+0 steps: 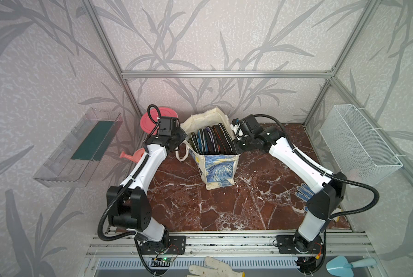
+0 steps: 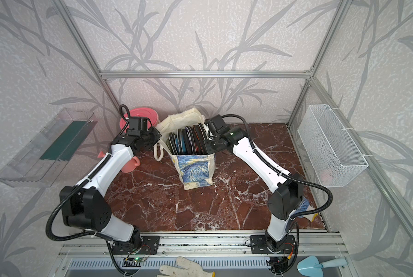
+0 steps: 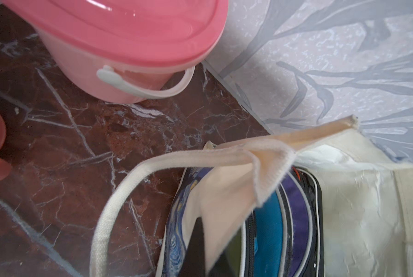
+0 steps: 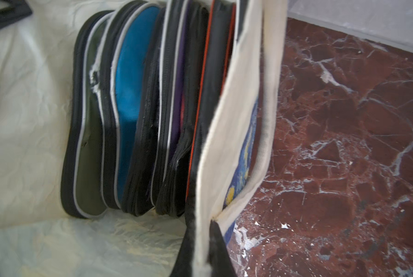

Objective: Remove the ping pong set from the canvas bag
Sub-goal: Adjust the canvas bag at the center of the board.

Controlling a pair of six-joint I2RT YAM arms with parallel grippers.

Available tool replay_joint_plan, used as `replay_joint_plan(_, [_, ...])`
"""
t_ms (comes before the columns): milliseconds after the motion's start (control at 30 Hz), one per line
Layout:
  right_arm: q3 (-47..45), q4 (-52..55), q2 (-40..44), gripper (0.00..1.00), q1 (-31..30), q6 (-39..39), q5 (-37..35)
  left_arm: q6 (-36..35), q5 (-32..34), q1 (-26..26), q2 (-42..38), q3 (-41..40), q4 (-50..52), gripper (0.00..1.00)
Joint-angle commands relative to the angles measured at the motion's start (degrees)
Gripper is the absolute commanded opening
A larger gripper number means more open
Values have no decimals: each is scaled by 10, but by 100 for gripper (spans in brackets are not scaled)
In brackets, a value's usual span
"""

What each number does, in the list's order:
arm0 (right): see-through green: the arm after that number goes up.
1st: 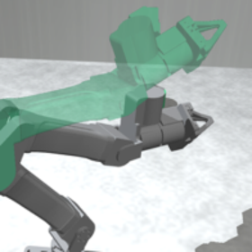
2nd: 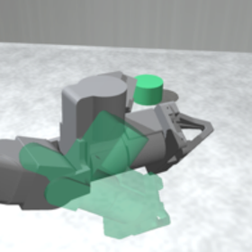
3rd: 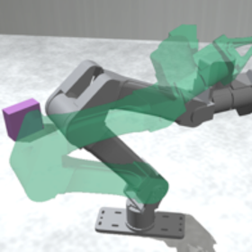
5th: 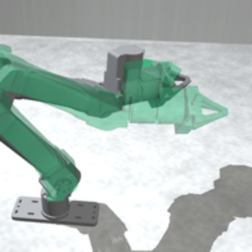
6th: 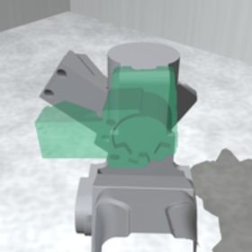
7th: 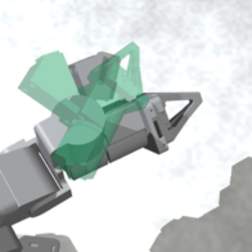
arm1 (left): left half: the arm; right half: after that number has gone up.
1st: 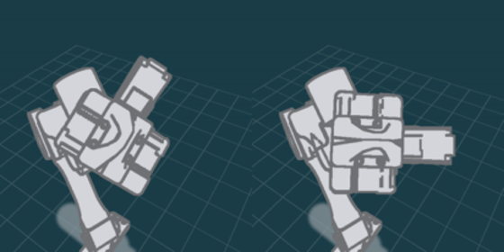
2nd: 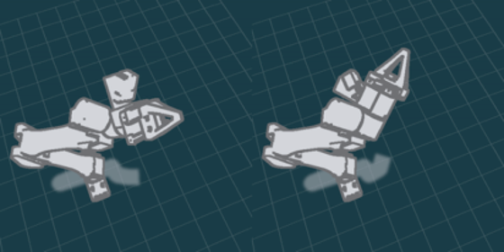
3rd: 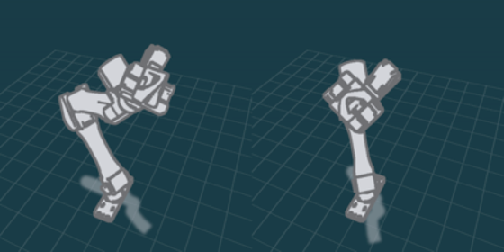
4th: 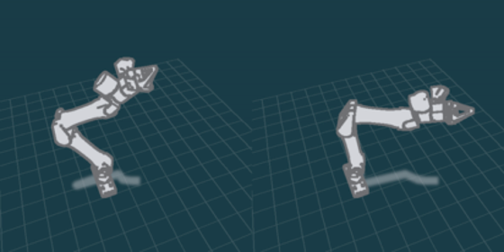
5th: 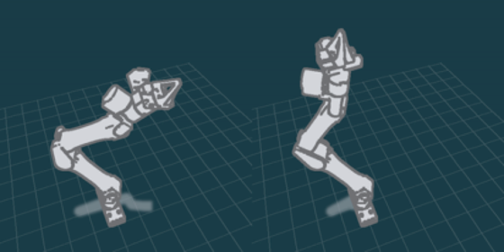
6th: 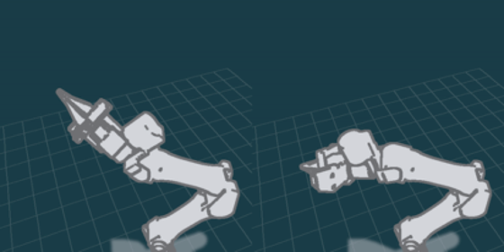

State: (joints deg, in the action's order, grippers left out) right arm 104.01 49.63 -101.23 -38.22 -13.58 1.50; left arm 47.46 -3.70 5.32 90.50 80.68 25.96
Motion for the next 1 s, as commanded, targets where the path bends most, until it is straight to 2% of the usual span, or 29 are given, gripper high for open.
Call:
replay_joint_plan(0, [16, 12, 5, 4, -4, -6, 6, -23, -36, -20, 18, 49, -10, 0])
replay_joint_plan(33, [19, 14, 7, 14, -4, -4, 0, -25, -47, -20, 18, 51, -7, 0])
replay_joint_plan(67, [19, 14, 12, 24, -4, -3, -4, -25, -58, -21, 13, 47, -6, 5])
replay_joint_plan(100, [17, 11, 19, 37, -4, -2, -7, -25, -63, -20, 2, 37, -7, 16])
replay_joint_plan(200, [23, 20, 29, 54, -4, -1, -9, -24, -72, -20, -43, 9, 12, 48])
replay_joint_plan(267, [26, 26, 31, 61, -4, -2, -3, -26, -75, -20, -82, -12, 43, 62])
replay_joint_plan(433, [8, 25, 54, 69, -5, -6, 3, -28, -77, -20, -182, -70, 118, 69])
replay_joint_plan(533, [1, 26, 60, 74, -5, -7, 1, -6, -101, -16, -234, -112, 119, 72])
replay_joint_plan(667, [-1, 29, 64, 77, -7, -9, 0, 26, -120, 12, -258, -133, 107, 71])
replay_joint_plan(800, [0, 29, 59, 75, -14, -12, 2, 39, -120, 55, -230, -140, 76, 67])
replay_joint_plan(867, [-2, 30, 56, 71, -19, -14, 3, 40, -128, 71, -210, -139, 64, 53])
replay_joint_plan(900, [-6, 29, 55, 65, -22, -14, 6, 40, -130, 79, -201, -140, 59, 41])
replay_joint_plan(933, [-16, 26, 57, 54, -23, -16, 11, 40, -130, 87, -198, -145, 53, 23])
replay_joint_plan(967, [-27, 23, 59, 30, -23, -18, 16, 40, -131, 92, -198, -153, 49, 2])
